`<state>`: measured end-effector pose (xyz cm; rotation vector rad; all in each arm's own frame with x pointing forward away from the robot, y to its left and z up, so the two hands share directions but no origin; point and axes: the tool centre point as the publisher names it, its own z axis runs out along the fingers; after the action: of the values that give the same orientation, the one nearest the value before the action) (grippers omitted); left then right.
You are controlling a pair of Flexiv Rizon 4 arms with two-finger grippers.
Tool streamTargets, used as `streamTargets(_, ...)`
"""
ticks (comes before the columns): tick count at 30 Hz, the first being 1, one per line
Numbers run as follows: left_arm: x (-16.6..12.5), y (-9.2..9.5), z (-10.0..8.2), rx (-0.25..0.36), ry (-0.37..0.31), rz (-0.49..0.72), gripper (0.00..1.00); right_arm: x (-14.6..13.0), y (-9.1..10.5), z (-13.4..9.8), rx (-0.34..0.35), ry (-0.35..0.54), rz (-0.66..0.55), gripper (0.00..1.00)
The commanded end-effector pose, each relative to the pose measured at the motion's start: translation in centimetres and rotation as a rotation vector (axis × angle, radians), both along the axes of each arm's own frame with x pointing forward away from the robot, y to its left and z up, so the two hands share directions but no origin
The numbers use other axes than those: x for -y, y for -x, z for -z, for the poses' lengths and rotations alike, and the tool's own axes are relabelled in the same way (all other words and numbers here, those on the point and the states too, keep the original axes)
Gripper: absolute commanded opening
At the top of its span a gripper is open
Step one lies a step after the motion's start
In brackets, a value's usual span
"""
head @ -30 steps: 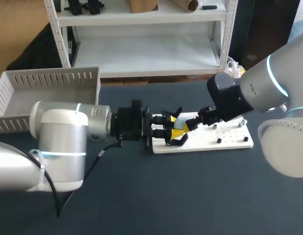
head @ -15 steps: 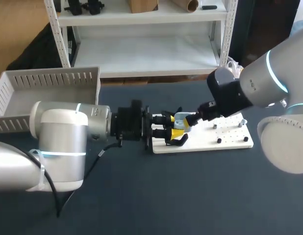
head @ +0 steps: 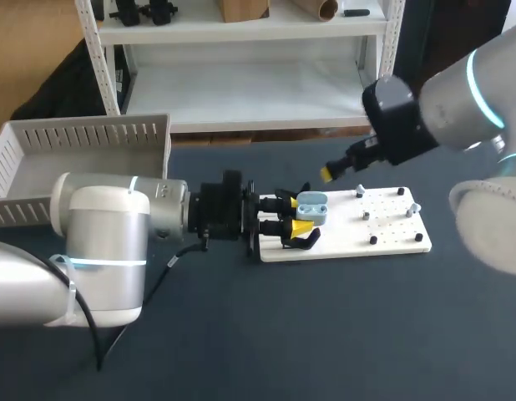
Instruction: Pick up each earbud case from the left stands, insert the matching earbuds, close the lid, and place the case in the box.
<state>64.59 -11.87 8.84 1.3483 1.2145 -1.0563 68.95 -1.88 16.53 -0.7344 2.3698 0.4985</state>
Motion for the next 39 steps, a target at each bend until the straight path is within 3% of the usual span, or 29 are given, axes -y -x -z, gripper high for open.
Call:
streamTargets(1, 0.0, 0.0, 0.1, 0.003, 0.004, -0.003, 0.0, 3.7, 0.4, -1.8, 0.074, 0.118, 0.114, 1.0)
streamTargets(9, 0.0, 0.0, 0.1, 0.003, 0.004, -0.003, 0.0, 10.8, -1.4, -1.9, 0.133, 0.341, 0.232, 1.0)
streamTargets(15, 0.0, 0.0, 0.1, 0.003, 0.004, -0.003, 0.0, 13.2, -1.2, 0.6, 0.077, 0.404, 0.197, 1.0)
streamTargets(22, 0.0, 0.0, 0.1, 0.003, 0.004, -0.003, 0.0, 14.0, -0.9, 4.1, 0.026, 0.512, 0.07, 1.0)
streamTargets(29, 0.0, 0.0, 0.1, 0.003, 0.004, -0.003, 0.0, 14.3, -1.4, 6.3, 0.002, 0.549, -0.019, 1.0)
streamTargets(33, 0.0, 0.0, 0.1, 0.003, 0.004, -0.003, 0.0, 14.3, -1.8, 7.0, -0.013, 0.546, -0.045, 0.91)
streamTargets(35, 0.0, 0.0, 0.1, 0.003, 0.004, -0.003, 0.0, 14.2, -2.1, 7.5, -0.023, 0.537, -0.056, 0.8)
streamTargets(39, 0.0, 0.0, 0.1, 0.003, 0.004, -0.003, 0.0, 14.0, -2.4, 8.5, -0.051, 0.537, -0.079, 0.78)
